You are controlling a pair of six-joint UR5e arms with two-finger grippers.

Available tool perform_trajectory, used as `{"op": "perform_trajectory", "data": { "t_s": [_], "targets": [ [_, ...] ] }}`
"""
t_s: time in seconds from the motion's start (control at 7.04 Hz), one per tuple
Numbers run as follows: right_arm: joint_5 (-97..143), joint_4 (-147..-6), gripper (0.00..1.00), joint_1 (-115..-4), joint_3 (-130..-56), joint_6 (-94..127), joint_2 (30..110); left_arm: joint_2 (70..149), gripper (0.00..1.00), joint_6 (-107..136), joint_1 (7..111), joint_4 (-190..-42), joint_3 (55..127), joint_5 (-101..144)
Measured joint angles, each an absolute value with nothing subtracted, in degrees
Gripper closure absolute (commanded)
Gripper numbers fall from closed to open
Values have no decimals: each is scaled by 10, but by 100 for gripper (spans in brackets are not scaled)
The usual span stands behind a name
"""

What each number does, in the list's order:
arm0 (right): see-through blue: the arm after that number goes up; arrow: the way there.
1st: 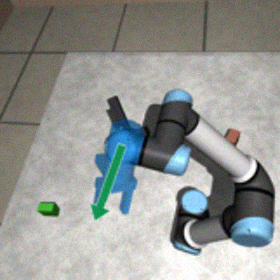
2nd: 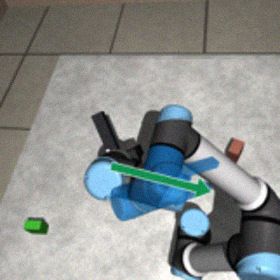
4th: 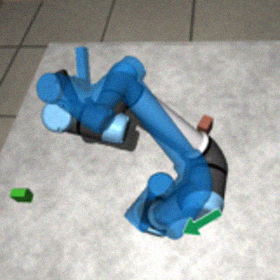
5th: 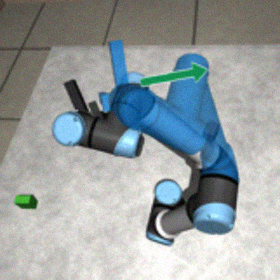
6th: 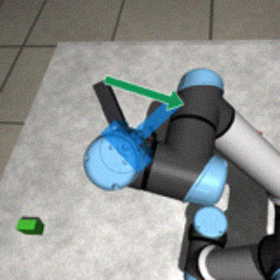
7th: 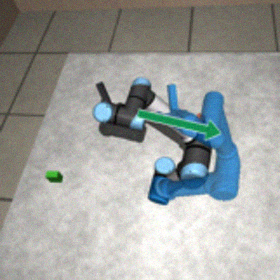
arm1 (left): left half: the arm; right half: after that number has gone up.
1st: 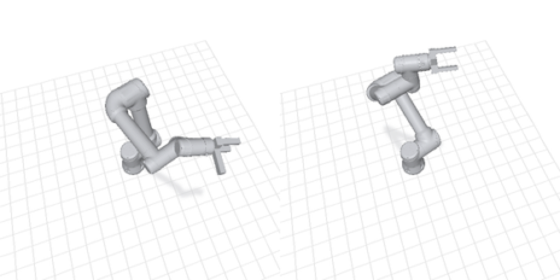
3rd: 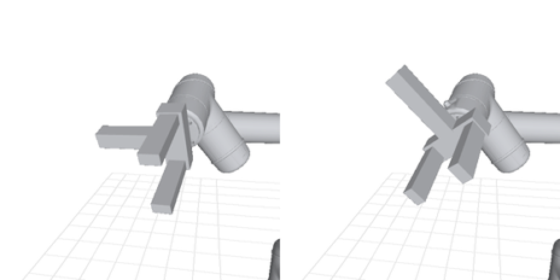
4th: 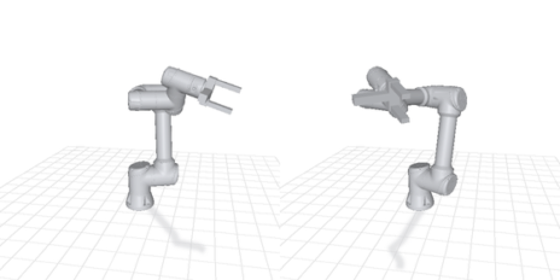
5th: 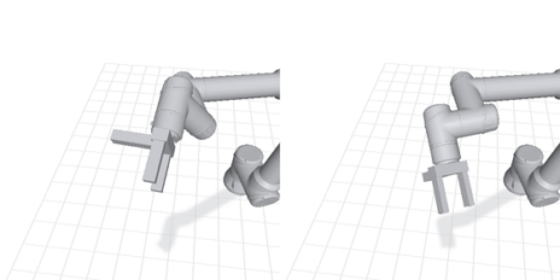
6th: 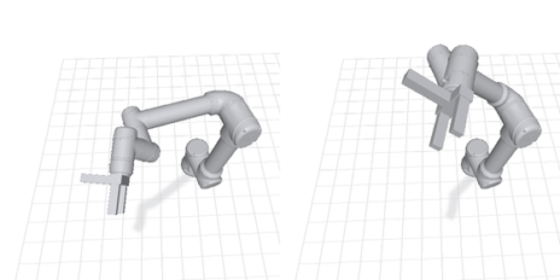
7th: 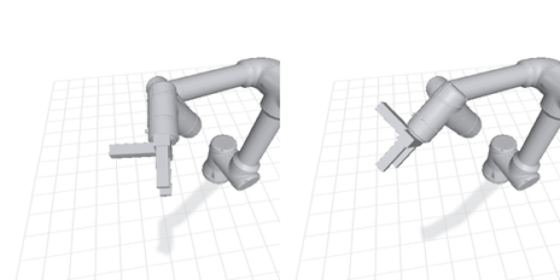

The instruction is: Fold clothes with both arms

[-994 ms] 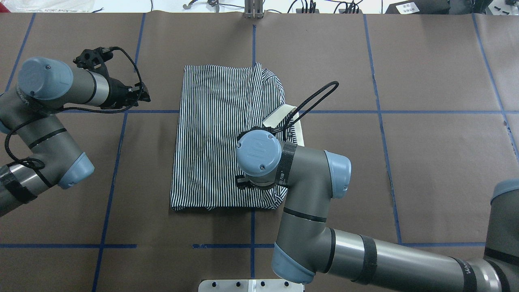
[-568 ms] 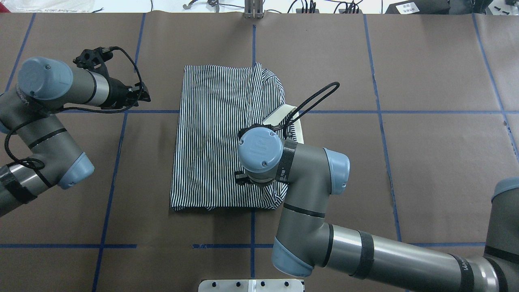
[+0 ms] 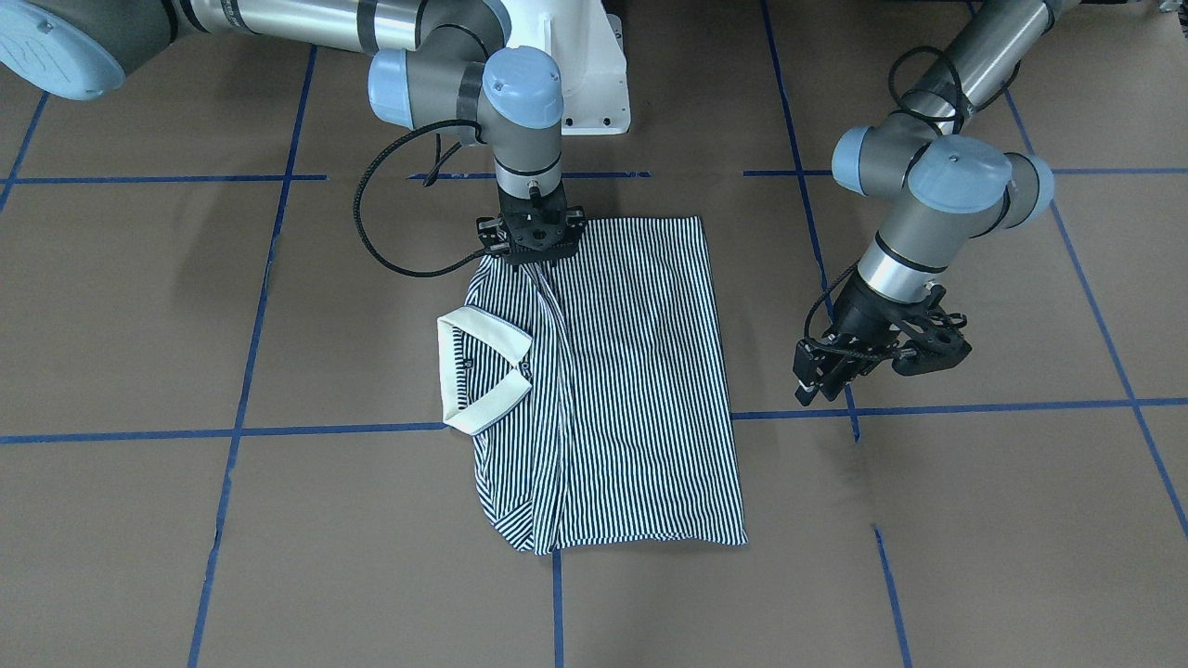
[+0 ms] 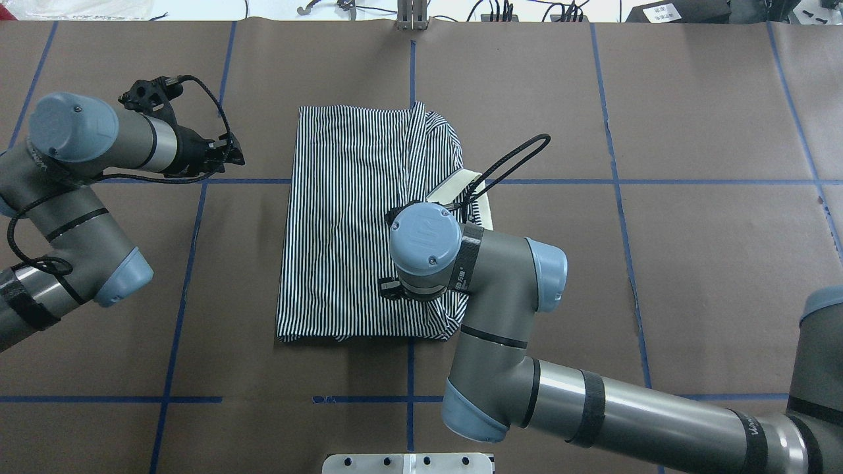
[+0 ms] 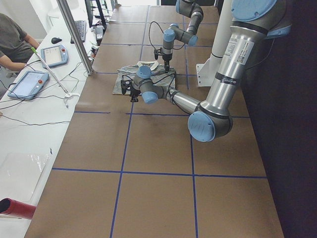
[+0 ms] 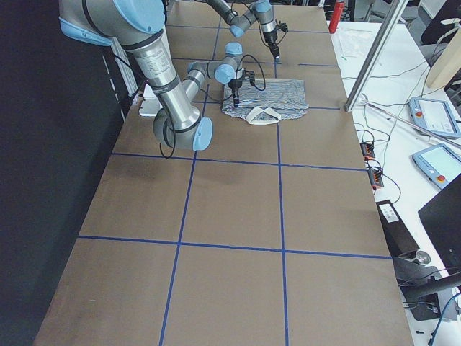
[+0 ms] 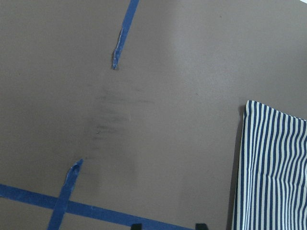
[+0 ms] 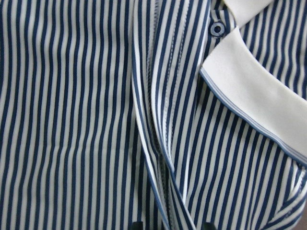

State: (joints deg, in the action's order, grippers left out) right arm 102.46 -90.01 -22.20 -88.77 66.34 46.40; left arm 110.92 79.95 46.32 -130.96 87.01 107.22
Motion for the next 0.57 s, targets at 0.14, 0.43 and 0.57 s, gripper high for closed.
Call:
{"op": "perform_trajectory", "data": {
  "t_s": [0.14, 0.43, 0.57],
  "targets": [
    [1033, -900, 100, -226, -888, 663, 465, 1109, 53, 801, 463, -1310, 870, 1072],
    [1048, -897, 100, -234, -891, 659, 470, 1109, 53, 804, 462, -1310, 869, 1072],
    [1063, -896, 100, -242, -895, 656, 475, 1109, 53, 804, 461, -1311, 868, 1072]
  ]
}}
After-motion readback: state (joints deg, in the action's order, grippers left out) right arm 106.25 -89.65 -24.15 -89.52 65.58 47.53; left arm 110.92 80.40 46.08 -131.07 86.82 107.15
